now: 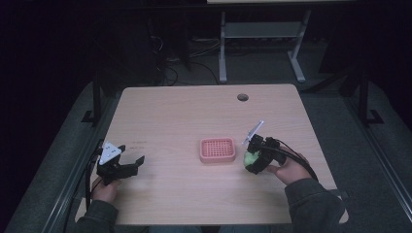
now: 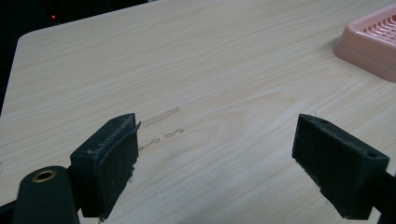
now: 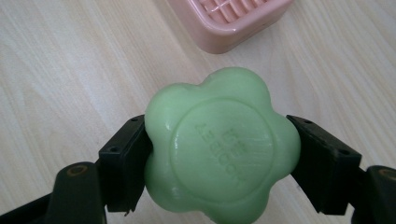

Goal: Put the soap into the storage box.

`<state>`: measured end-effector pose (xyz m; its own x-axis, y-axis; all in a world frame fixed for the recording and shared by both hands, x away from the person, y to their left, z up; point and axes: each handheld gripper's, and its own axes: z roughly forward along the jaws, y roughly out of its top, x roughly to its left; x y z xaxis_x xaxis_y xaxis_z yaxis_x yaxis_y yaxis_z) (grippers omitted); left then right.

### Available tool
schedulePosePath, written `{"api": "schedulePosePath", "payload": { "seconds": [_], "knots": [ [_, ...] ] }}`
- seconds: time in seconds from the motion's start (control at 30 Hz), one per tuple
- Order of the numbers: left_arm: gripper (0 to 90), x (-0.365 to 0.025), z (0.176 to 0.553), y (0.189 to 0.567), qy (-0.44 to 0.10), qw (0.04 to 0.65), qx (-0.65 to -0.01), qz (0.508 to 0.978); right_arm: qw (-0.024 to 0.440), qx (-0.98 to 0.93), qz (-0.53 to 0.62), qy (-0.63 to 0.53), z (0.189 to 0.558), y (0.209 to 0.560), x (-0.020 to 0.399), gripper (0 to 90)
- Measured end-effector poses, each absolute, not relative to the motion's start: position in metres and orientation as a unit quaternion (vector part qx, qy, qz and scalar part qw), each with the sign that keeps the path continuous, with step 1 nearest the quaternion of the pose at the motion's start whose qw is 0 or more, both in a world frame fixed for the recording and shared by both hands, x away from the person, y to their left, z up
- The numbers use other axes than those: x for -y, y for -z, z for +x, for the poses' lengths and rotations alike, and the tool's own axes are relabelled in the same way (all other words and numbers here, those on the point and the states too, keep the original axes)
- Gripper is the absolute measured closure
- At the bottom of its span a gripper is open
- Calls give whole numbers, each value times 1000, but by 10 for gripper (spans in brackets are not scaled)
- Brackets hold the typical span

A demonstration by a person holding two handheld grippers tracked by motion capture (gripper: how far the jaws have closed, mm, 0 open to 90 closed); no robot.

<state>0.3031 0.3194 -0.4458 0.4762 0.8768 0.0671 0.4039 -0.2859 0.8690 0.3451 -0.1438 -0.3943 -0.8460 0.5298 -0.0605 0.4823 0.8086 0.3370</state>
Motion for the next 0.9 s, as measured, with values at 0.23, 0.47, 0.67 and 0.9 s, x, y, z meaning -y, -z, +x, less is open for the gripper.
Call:
{"api": "schedulePosePath", "payload": {
  "seconds": [0.23,0.47,0.67,0.9],
  "knots": [
    [140,-320,303,446,-282,417,-427,752,70,-947,269,-162,355,392,141,260],
    [141,-319,303,446,-279,417,-428,752,65,-950,262,-157,363,390,133,260],
    [140,-319,303,446,-279,418,-428,751,62,-952,254,-155,369,387,122,260],
    [140,-319,303,446,-278,419,-428,751,59,-955,246,-155,373,384,113,260]
  ]
}}
